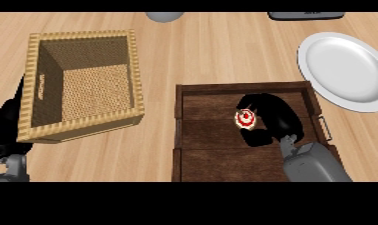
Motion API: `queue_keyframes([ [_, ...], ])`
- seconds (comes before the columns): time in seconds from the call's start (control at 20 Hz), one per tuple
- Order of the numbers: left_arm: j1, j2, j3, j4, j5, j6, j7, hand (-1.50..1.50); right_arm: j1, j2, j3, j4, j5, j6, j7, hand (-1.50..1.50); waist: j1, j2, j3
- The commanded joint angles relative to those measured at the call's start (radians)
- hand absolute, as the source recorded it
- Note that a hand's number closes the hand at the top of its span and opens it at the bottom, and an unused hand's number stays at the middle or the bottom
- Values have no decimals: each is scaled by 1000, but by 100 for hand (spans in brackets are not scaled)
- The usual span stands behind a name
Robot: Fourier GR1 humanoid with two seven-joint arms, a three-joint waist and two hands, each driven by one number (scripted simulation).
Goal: Pick the cupcake from the tray and place it in the plate
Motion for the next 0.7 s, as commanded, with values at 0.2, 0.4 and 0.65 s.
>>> queue_keyframes([
  [0.2,40,-122,-138,78,-33,-20,3,0,-35,-20,-1,16,82,-49,-29,150,-7,21,-32],
  [0.4,16,-114,-108,68,-23,-15,68,0,-21,-40,-25,3,190,-180,-12,150,-24,20,-32],
  [0.65,10,-105,-87,57,-11,-46,59,0,-11,-205,-43,-7,111,-147,-363,150,-21,28,-29],
])
